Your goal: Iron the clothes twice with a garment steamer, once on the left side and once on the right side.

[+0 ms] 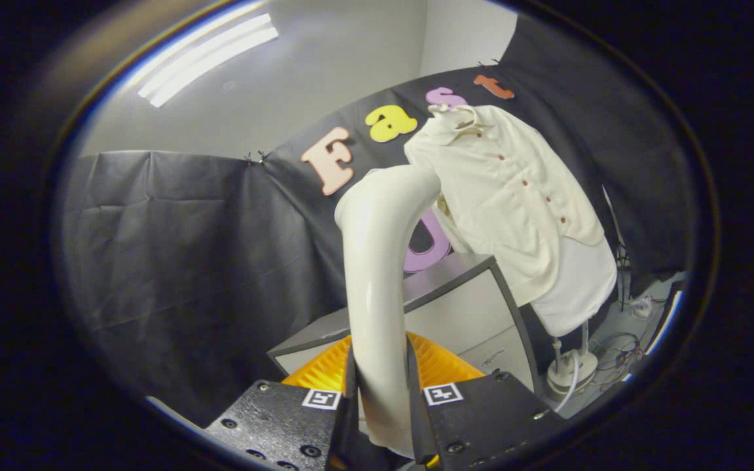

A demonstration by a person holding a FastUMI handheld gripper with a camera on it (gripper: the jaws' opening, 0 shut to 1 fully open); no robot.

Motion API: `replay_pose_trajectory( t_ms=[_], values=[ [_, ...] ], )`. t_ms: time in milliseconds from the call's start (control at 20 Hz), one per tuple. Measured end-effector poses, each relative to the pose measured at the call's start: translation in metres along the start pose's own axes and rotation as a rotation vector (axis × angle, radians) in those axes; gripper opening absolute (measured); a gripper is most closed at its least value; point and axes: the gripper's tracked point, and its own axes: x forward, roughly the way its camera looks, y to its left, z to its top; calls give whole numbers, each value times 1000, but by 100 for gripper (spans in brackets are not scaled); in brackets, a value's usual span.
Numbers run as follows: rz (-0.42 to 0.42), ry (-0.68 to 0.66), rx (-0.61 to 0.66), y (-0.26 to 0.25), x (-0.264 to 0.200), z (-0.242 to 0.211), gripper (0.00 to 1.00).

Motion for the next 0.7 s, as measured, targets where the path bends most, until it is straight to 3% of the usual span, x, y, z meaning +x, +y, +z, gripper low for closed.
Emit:
replay_pose_trajectory(
  t_ms=[250, 450, 700],
  values=[
    [9, -22, -218, 63, 0, -9, 31],
    [-2, -6, -303, 95, 1, -17, 31],
    [-59, -105, -375, 106, -4, 5, 32]
  ],
)
